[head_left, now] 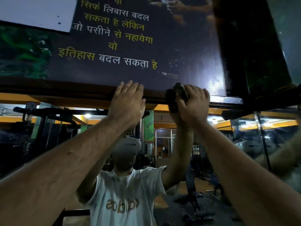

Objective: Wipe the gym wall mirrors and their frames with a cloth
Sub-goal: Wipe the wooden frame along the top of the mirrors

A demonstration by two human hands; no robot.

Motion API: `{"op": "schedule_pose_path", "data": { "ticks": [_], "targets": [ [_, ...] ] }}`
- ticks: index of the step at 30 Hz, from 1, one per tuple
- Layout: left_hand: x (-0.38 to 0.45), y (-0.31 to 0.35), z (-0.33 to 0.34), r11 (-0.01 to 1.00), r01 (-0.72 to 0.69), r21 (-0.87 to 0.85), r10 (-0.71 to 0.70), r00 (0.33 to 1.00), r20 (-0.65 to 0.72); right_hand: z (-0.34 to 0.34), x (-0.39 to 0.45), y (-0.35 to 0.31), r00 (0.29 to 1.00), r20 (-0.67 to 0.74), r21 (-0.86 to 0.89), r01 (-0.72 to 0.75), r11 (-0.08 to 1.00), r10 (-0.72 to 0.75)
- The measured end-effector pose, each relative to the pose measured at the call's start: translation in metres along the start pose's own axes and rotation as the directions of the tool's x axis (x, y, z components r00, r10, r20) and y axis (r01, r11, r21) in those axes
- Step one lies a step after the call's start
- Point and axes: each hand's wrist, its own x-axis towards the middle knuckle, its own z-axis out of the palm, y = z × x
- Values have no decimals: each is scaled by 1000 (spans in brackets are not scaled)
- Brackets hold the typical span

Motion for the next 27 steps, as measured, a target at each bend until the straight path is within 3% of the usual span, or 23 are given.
{"op": "schedule_pose_path", "data": {
  "ticks": [2,5,9,17,27],
  "targets": [
    [-5,-15,0,1000,18,23,-17,999,-28,9,-1,-19,986,-57,-44,-160,986,158],
    [-7,-24,2,1000,1,30,1,998,-57,19,-6,-51,999,4,-18,-41,999,41],
    [-4,-23,6,1000,-8,-25,6,996,-90,14,-4,-42,995,-7,-24,102,994,-102],
    [-3,-20,13,999,25,-33,-28,992,-120,19,-2,-55,997,-67,47,-40,998,43],
    [0,-8,19,981,131,-140,-164,951,-262,18,-3,-51,999,-41,46,3,999,-2]
  ]
}}
